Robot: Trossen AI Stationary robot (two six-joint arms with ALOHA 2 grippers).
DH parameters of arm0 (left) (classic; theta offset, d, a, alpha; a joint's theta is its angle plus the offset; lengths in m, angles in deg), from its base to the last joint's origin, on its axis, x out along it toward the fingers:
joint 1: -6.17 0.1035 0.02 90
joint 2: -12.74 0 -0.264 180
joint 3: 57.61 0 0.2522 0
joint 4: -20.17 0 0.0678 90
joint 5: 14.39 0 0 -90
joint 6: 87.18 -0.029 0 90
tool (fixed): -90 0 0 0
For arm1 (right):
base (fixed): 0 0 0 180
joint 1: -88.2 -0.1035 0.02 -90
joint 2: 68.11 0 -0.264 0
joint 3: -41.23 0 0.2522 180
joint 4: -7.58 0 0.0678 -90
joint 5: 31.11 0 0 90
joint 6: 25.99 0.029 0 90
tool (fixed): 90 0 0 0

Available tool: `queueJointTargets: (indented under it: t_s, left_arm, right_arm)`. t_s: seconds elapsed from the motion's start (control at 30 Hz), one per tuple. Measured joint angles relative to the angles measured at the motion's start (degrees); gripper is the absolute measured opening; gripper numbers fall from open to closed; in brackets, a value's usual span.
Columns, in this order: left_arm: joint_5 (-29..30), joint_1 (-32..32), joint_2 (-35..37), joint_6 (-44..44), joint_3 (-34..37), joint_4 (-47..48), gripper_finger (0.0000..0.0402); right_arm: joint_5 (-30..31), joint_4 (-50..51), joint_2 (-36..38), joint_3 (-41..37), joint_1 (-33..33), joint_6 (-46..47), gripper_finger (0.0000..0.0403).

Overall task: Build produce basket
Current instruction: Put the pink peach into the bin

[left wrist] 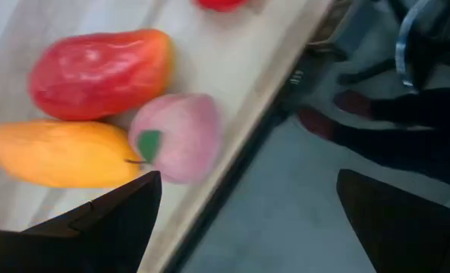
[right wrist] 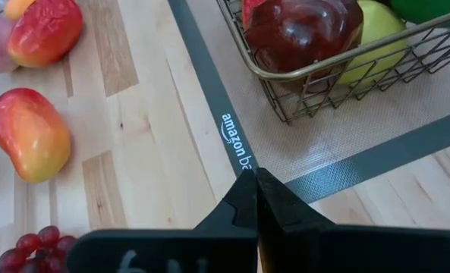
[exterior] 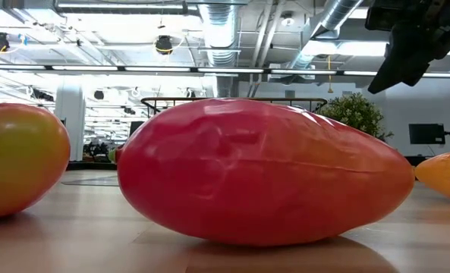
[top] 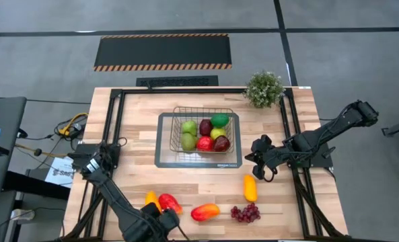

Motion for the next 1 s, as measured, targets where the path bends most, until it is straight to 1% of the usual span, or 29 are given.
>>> queueJointTargets:
  t_s: [0.13,0.3,0.4,0.57,0.77,1.0]
  left_arm:
    - [-0.1,-0.6,-1.88,-1.94,0.05,0.82,0.0383]
    - [-1.53,-0.37,-5.25,-8.39,0.09,1.59,0.0383]
    - [-0.66,0.13,-6.44,-10.8,0.09,1.77,0.0383]
    - [1.51,0.39,-6.72,-12.35,0.07,4.33,0.0383]
    - [-0.65,0.41,-6.72,-16.78,0.07,3.82,0.0383]
    - [-0.04,0.43,-6.72,-21.0,0.07,4.05,0.0383]
  right_arm:
    - [0.0,-0.04,0.0,0.0,0.0,-1.04,0.0007]
    - [0.02,0.02,0.0,0.0,0.06,-1.57,0.0007]
    - [0.02,0.02,0.0,0.0,0.05,-1.56,0.0007]
    - [0.09,0.05,0.01,-0.01,0.29,-1.7,0.0007]
    - [0.15,0.04,0.02,0.0,1.88,-1.7,0.0007]
    - [0.31,0.04,0.01,0.0,5.19,-1.7,0.0007]
